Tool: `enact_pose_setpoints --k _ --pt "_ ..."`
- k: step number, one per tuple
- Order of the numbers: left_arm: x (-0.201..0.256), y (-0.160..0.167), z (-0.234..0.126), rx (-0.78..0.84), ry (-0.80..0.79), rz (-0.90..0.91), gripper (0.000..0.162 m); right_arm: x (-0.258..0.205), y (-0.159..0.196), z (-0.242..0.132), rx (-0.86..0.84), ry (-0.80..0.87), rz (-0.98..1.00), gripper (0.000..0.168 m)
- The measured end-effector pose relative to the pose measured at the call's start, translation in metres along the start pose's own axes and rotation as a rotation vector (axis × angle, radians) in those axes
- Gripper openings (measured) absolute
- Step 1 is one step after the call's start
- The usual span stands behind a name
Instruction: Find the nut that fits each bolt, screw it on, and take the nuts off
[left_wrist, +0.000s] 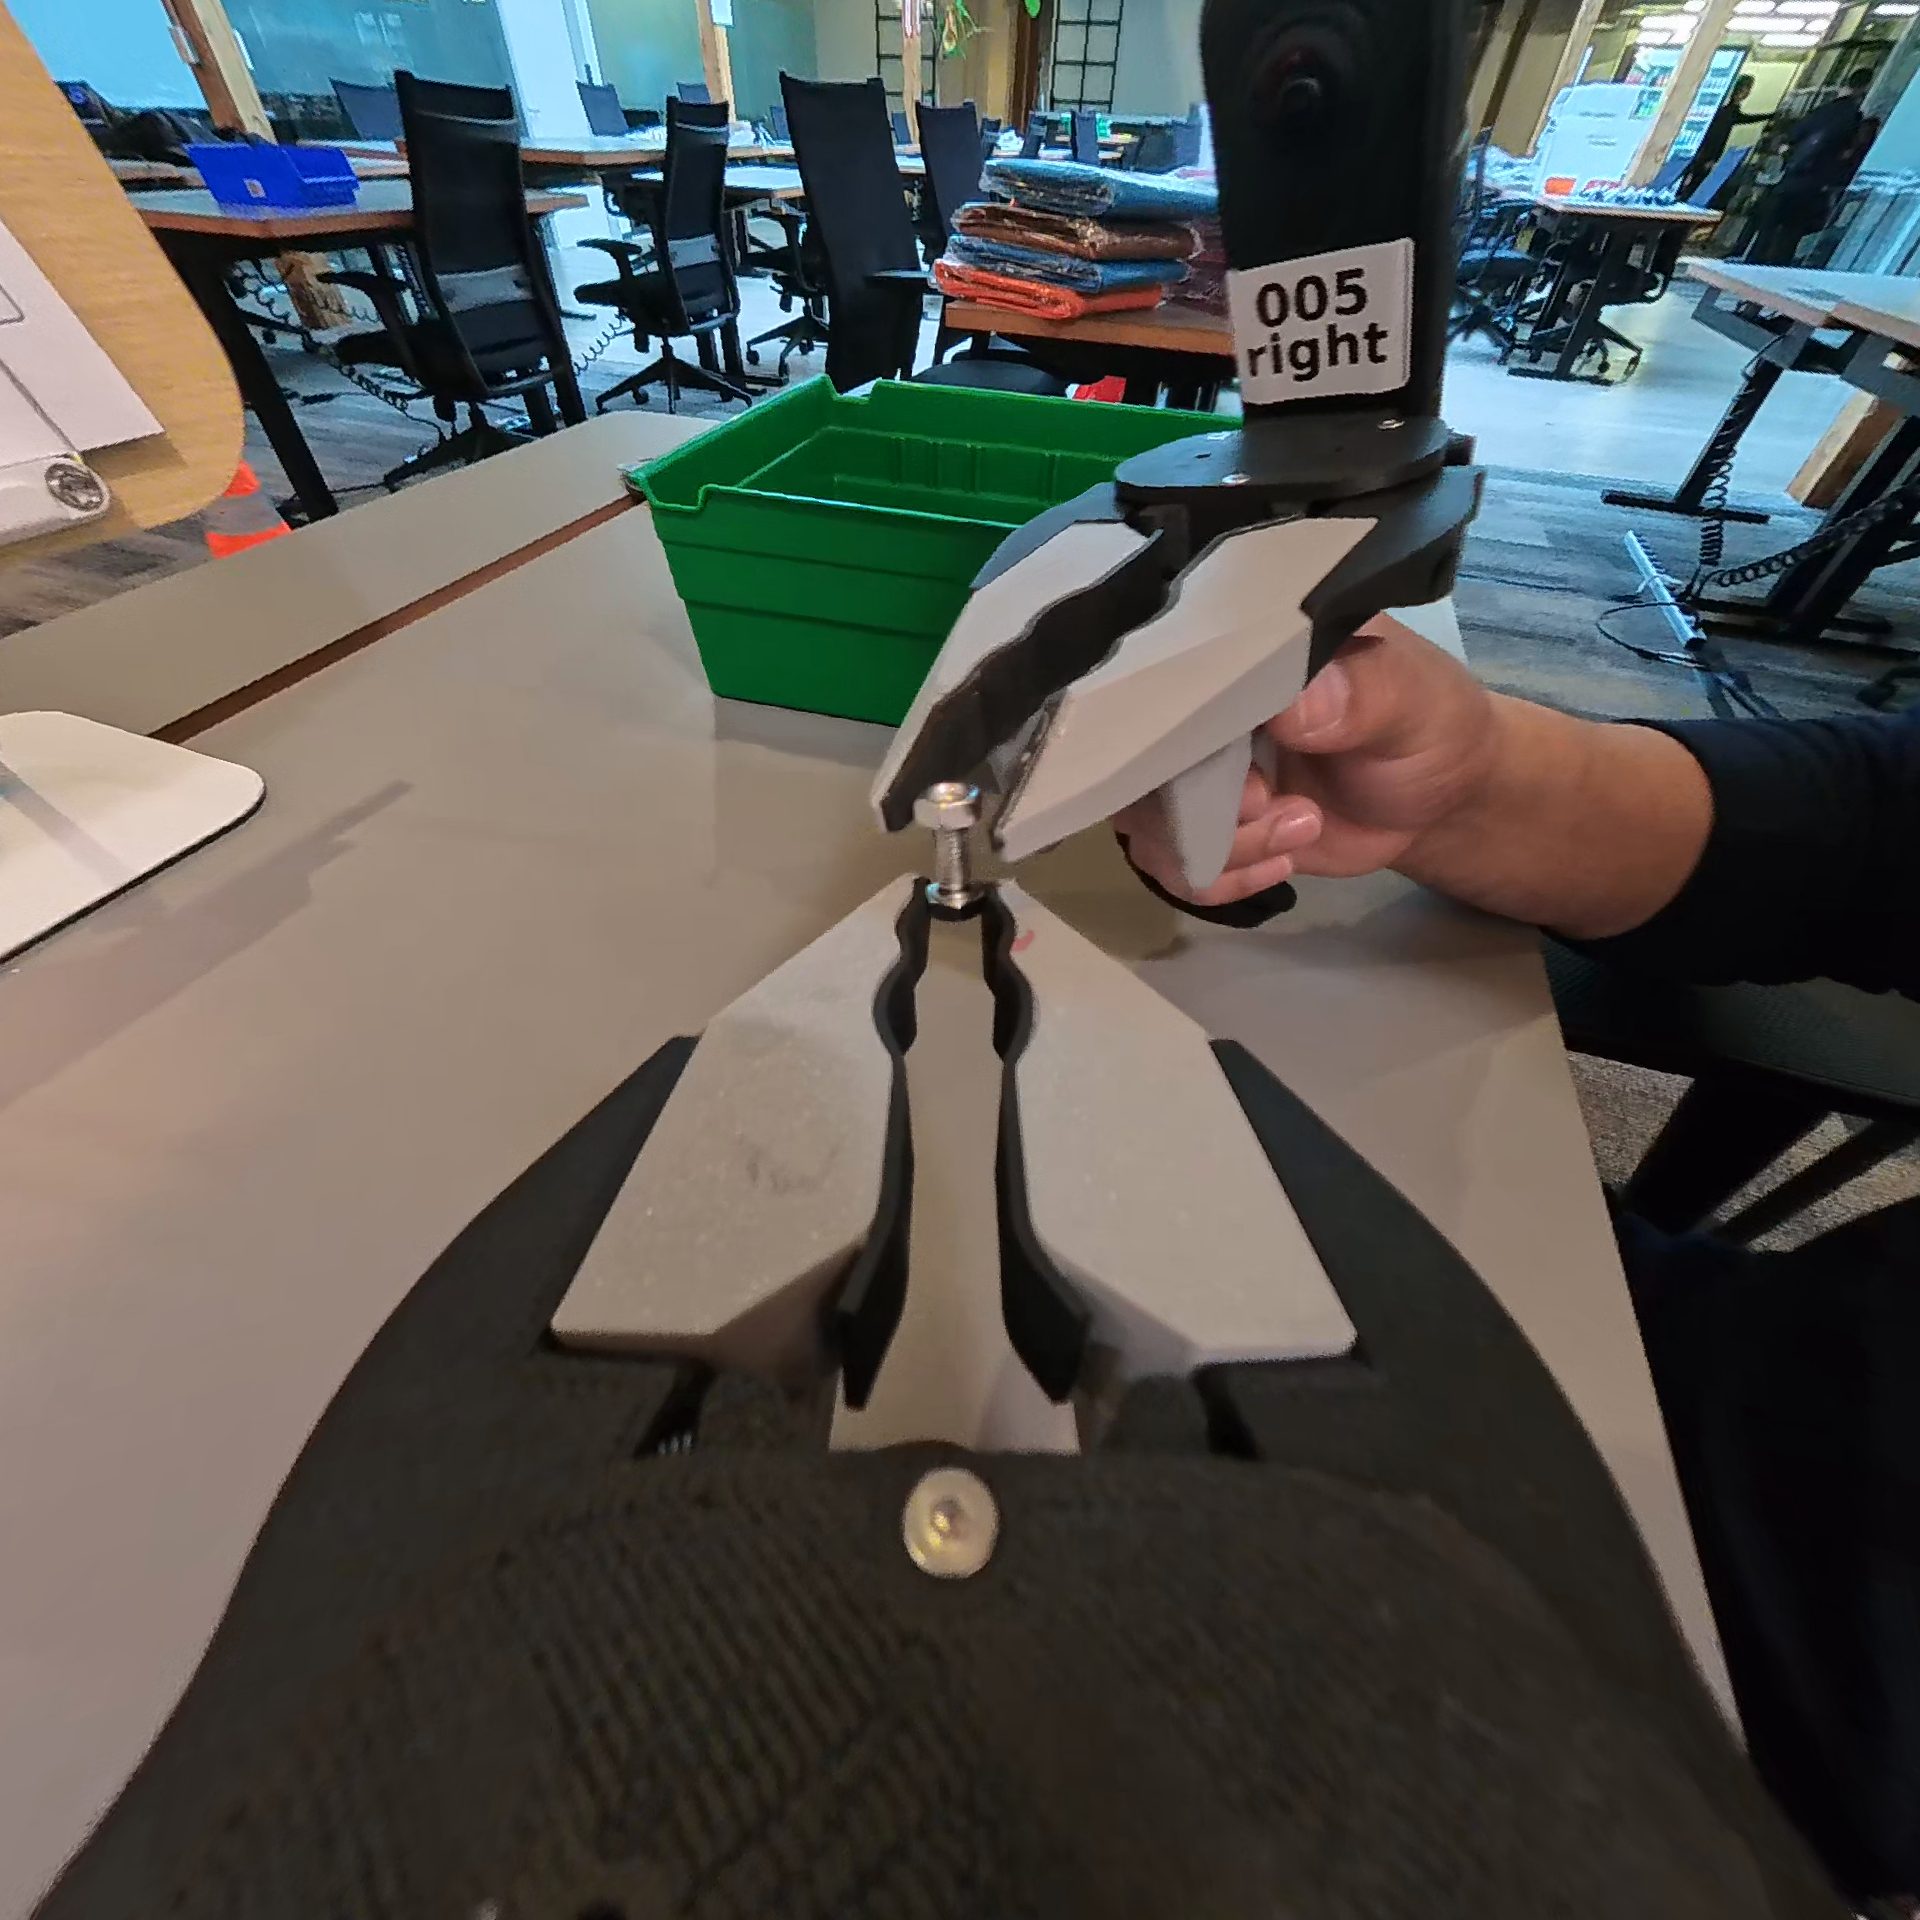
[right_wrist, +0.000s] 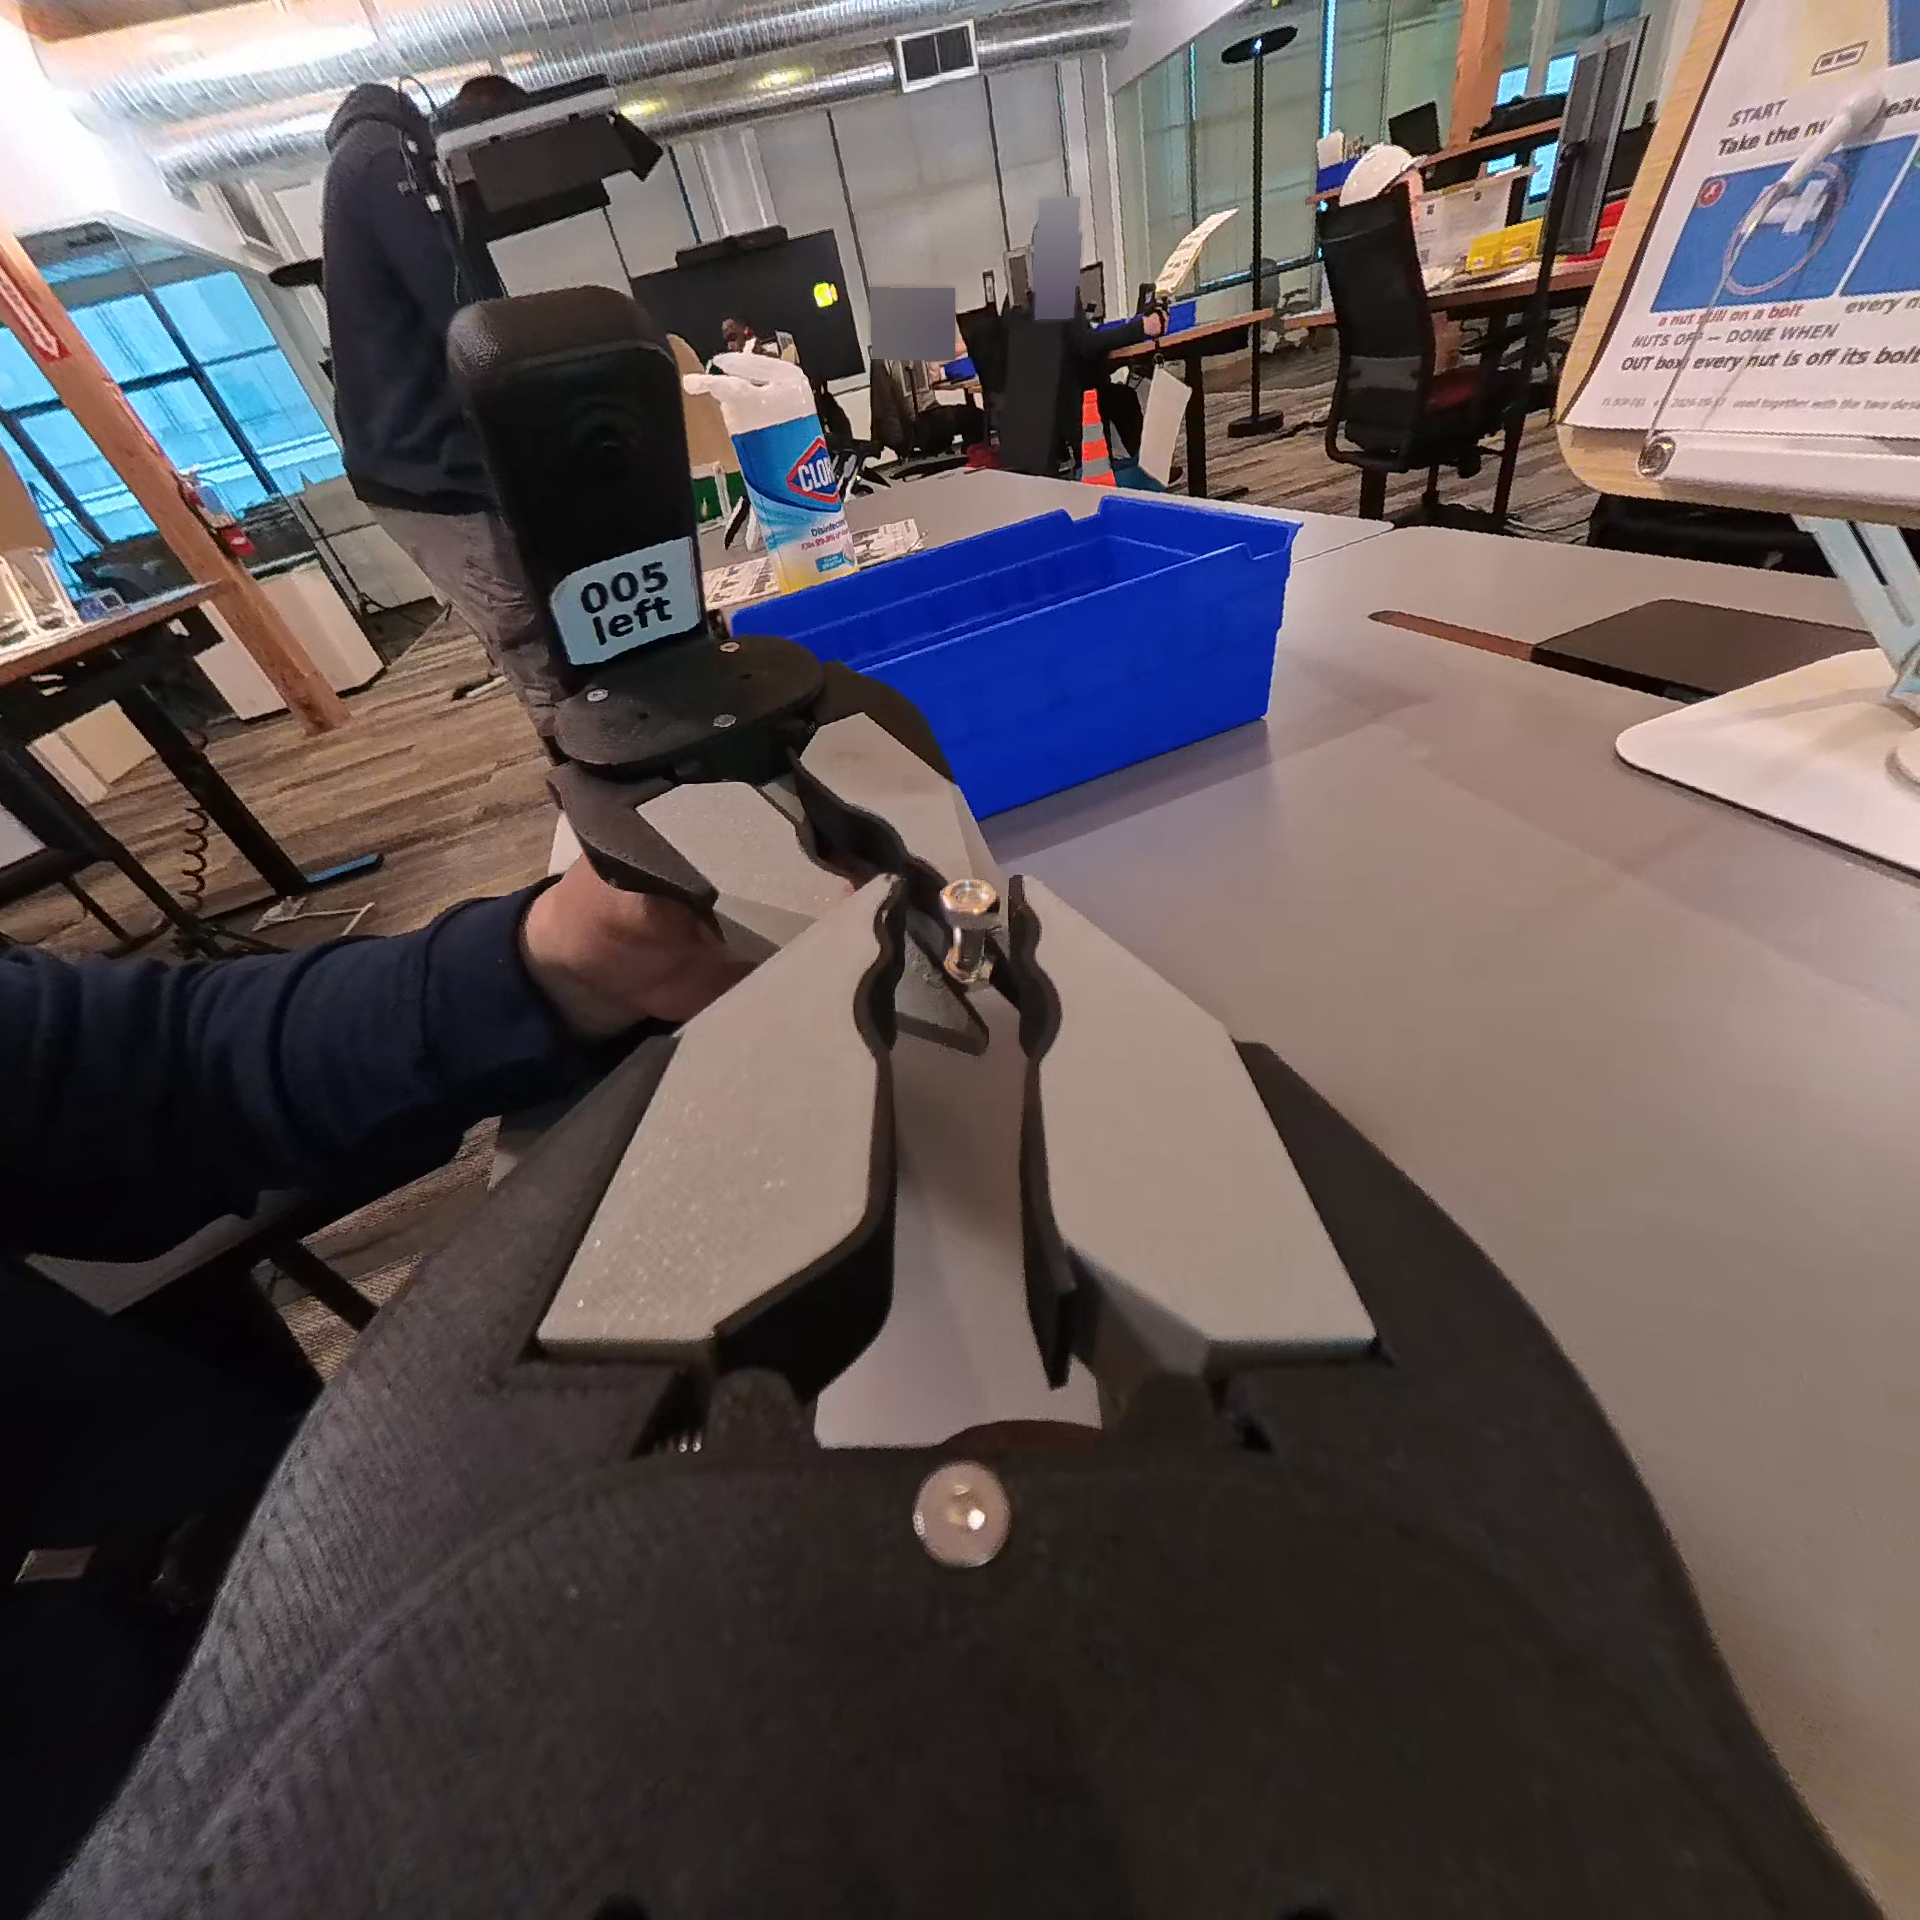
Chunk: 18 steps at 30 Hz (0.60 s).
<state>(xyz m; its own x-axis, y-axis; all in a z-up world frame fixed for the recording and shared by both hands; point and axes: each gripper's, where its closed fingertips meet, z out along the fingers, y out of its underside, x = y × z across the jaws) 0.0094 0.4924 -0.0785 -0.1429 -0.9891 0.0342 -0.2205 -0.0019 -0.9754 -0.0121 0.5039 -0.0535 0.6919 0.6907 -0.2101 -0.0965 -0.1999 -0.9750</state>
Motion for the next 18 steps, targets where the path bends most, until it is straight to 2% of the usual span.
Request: enact_pose_setpoints --k 18 --pt "-0.0036 0.0027 0.0007 -0.015 -0.02 -0.002 0.008 0.0025 0.0031 0.0023 -0.012 0.026 -0.005 0.013"
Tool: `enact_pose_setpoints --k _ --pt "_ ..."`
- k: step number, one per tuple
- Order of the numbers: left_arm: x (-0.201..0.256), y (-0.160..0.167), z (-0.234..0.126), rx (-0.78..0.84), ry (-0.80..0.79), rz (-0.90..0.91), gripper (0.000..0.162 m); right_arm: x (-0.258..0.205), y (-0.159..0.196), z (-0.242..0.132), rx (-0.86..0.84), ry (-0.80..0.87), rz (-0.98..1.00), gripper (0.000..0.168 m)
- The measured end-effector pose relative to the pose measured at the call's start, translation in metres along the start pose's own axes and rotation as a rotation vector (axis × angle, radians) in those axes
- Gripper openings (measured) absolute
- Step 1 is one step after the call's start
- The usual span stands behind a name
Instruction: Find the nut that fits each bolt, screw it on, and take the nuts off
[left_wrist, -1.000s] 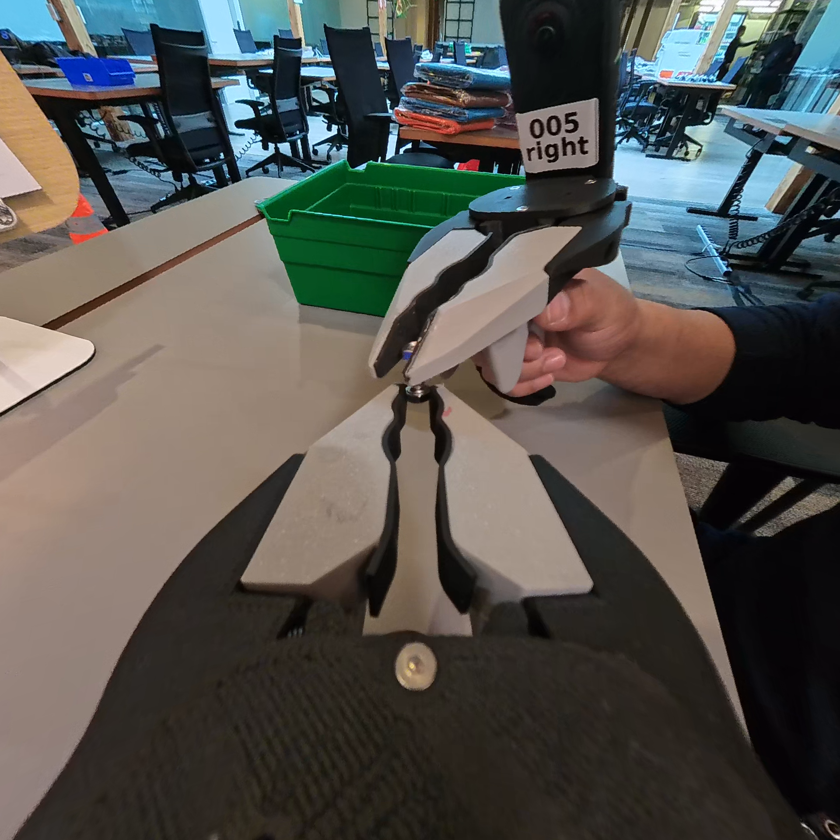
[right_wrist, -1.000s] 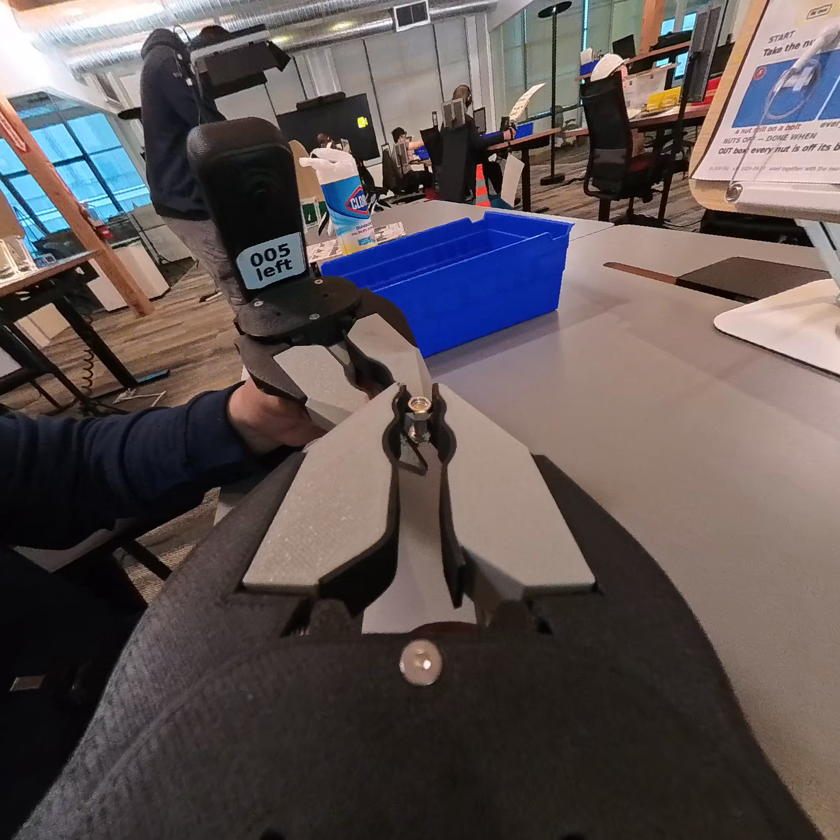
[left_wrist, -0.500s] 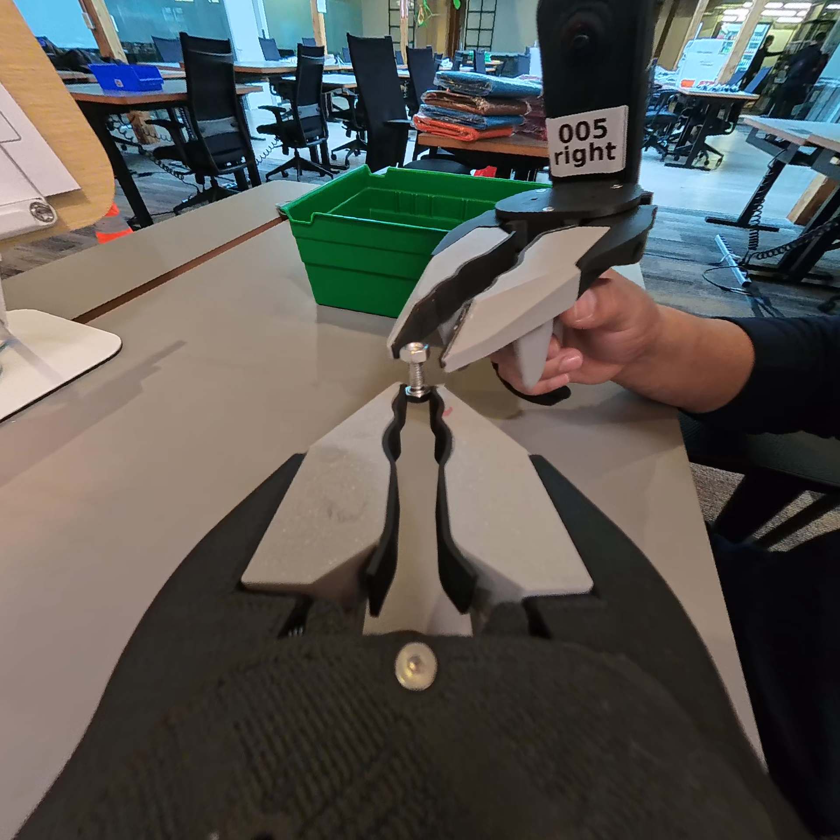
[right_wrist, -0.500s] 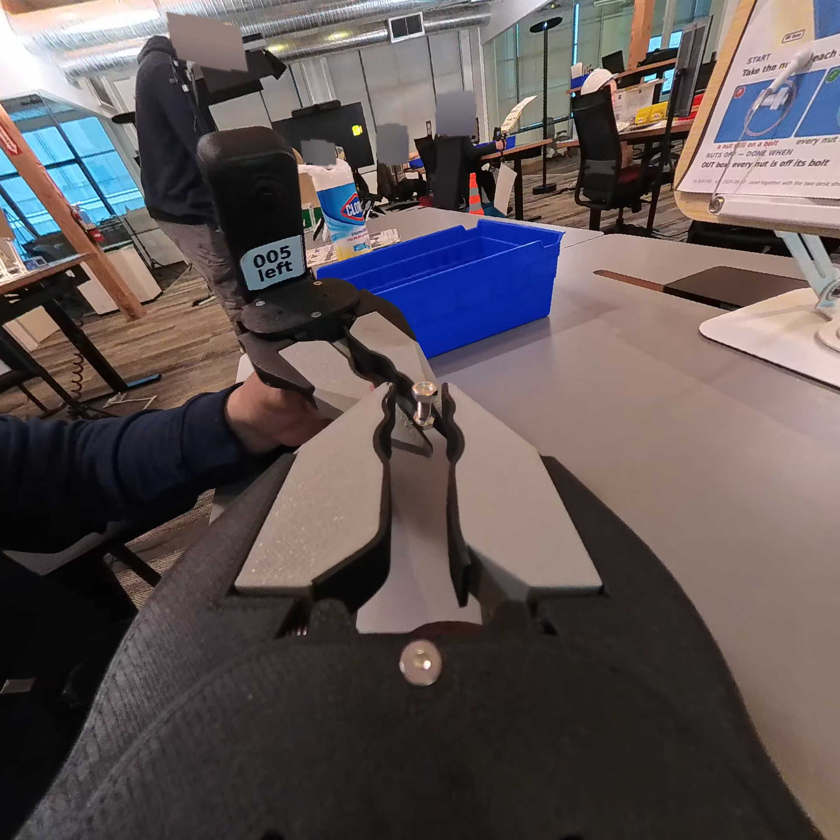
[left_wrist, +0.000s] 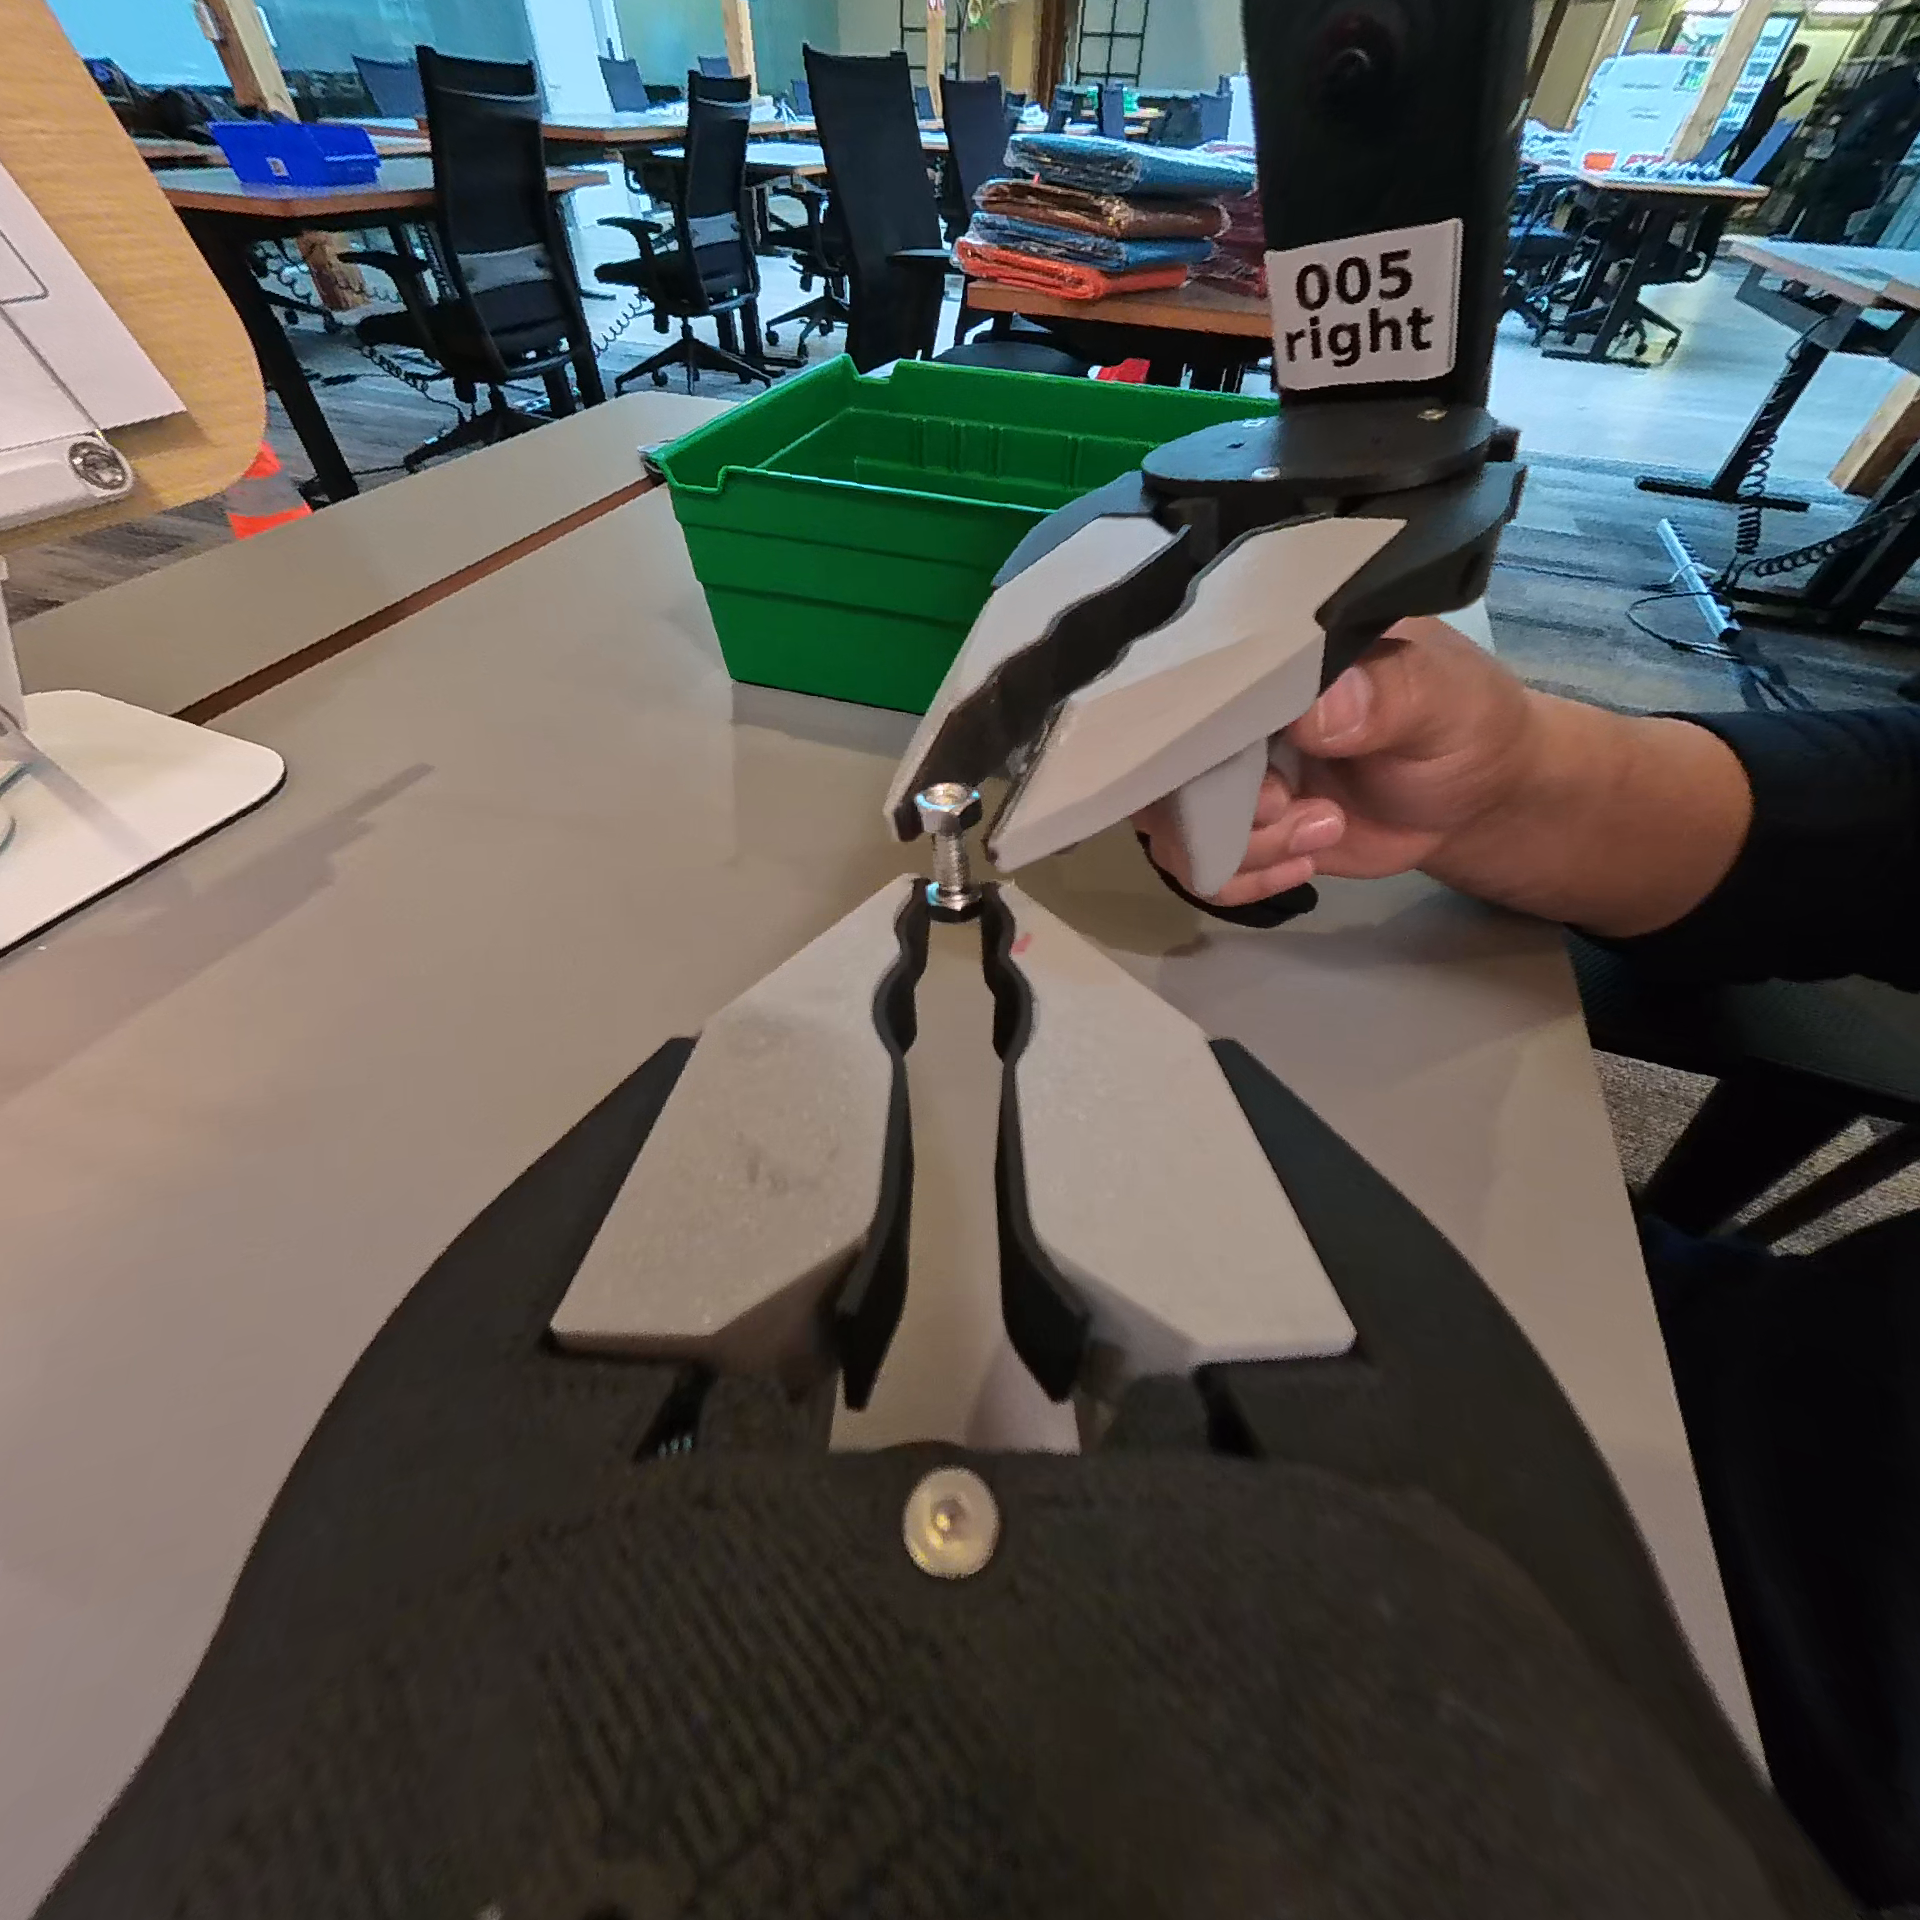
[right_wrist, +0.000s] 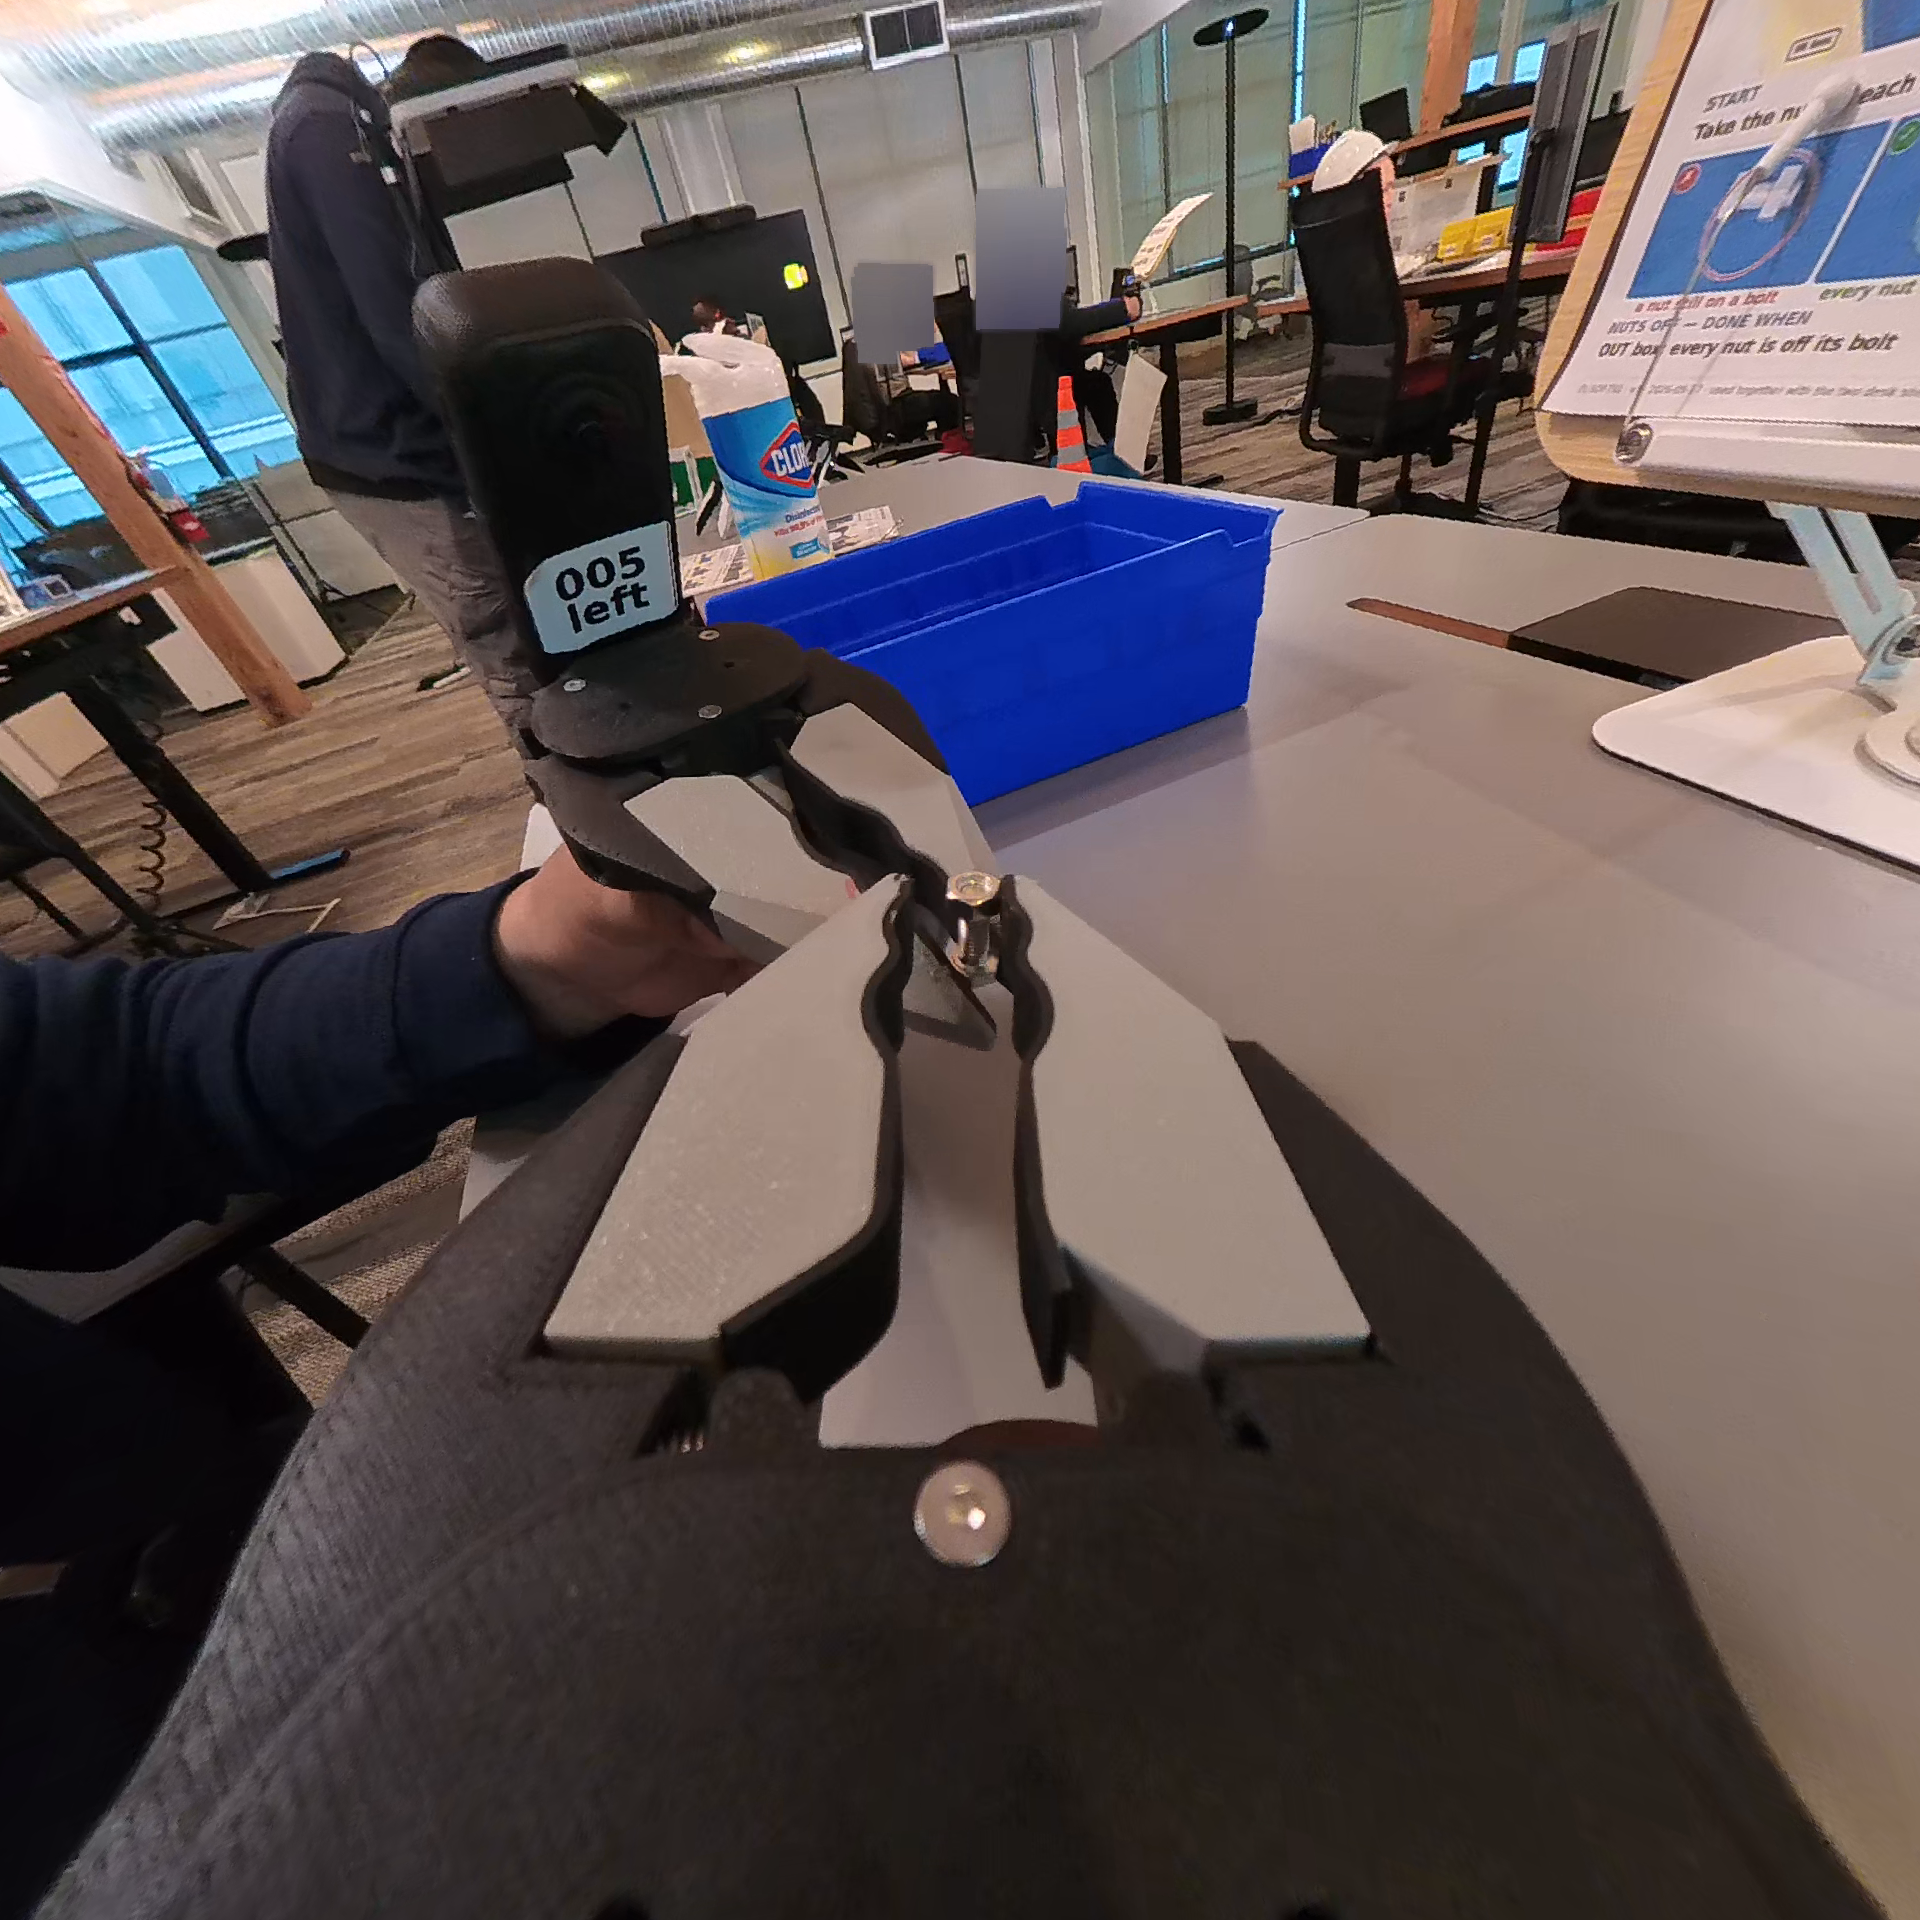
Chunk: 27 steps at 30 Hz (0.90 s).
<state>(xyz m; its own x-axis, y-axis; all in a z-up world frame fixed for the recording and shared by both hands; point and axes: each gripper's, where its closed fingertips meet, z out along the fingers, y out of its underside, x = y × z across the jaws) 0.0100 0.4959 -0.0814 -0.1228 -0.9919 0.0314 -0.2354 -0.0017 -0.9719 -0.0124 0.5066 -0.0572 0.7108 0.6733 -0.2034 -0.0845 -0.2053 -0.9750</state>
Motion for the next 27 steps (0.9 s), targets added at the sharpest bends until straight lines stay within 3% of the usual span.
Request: enact_pose_setpoints --k 24,27 --pt "0.0058 -0.0022 0.0011 0.012 0.028 0.001 0.007 -0.0003 -0.0018 0.0004 0.014 -0.033 0.038 0.007" --pt "0.0016 -0.0034 -0.0009 0.021 0.012 -0.007 0.008 -0.0003 -0.0026 0.0003 0.017 -0.026 0.03 0.016"
